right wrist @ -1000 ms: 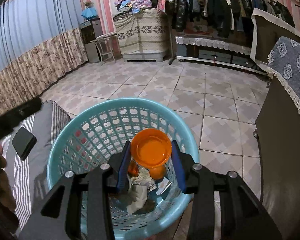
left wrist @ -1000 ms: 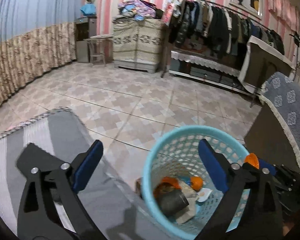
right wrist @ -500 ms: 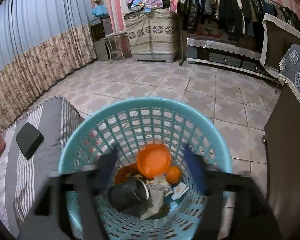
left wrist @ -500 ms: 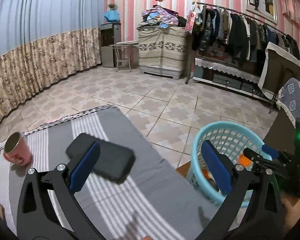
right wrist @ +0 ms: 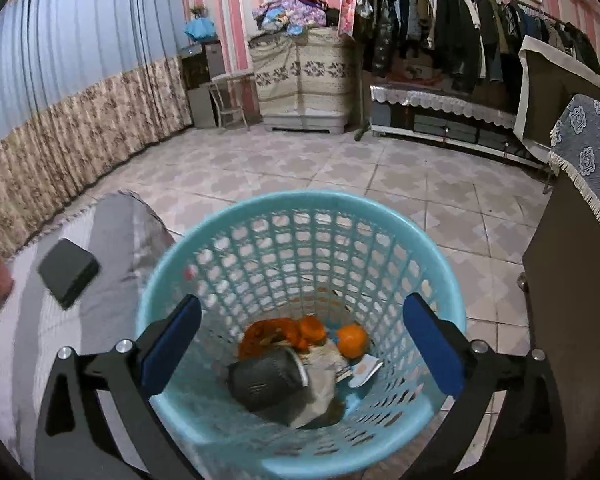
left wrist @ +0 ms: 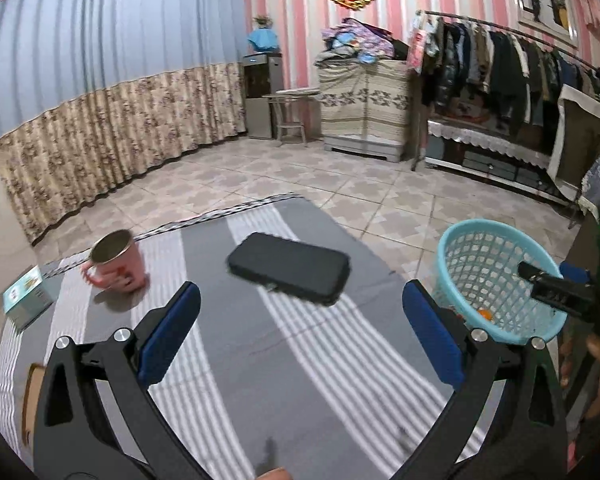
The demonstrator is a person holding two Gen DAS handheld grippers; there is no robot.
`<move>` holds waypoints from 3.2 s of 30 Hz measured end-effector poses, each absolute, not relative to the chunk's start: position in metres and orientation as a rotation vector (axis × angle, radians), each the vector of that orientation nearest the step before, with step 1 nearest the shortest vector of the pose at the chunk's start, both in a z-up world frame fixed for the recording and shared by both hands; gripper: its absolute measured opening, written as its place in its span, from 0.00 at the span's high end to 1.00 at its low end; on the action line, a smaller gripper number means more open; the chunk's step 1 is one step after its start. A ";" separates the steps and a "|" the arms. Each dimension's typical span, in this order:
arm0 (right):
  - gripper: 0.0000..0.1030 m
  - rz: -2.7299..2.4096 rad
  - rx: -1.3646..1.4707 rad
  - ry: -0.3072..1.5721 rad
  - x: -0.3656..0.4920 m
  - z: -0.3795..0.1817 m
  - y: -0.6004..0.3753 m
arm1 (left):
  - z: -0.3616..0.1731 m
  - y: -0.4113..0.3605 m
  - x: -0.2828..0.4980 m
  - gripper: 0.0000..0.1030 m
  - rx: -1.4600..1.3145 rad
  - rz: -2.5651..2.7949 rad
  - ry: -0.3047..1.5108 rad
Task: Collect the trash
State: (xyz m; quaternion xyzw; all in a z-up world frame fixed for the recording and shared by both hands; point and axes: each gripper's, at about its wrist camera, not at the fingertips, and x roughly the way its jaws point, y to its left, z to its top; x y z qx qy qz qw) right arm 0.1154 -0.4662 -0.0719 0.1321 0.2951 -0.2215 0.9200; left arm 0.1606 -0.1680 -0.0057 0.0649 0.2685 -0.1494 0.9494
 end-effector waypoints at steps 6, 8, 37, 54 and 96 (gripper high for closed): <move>0.04 -0.394 0.299 0.523 0.092 -0.046 -0.426 | -0.003 -0.131 0.141 0.05 0.092 -0.247 0.530; 0.04 -0.373 0.292 0.516 0.081 -0.041 -0.404 | -0.004 -0.119 0.133 0.05 0.081 -0.230 0.531; 0.04 -0.117 0.075 0.461 0.009 -0.033 -0.259 | -0.007 -0.051 0.033 0.05 0.018 -0.160 0.460; 0.04 -0.112 0.092 0.458 0.008 -0.037 -0.255 | -0.007 -0.049 0.024 0.05 0.024 -0.159 0.446; 0.04 -0.105 0.089 0.460 0.009 -0.040 -0.253 | -0.009 -0.049 0.029 0.05 0.048 -0.139 0.437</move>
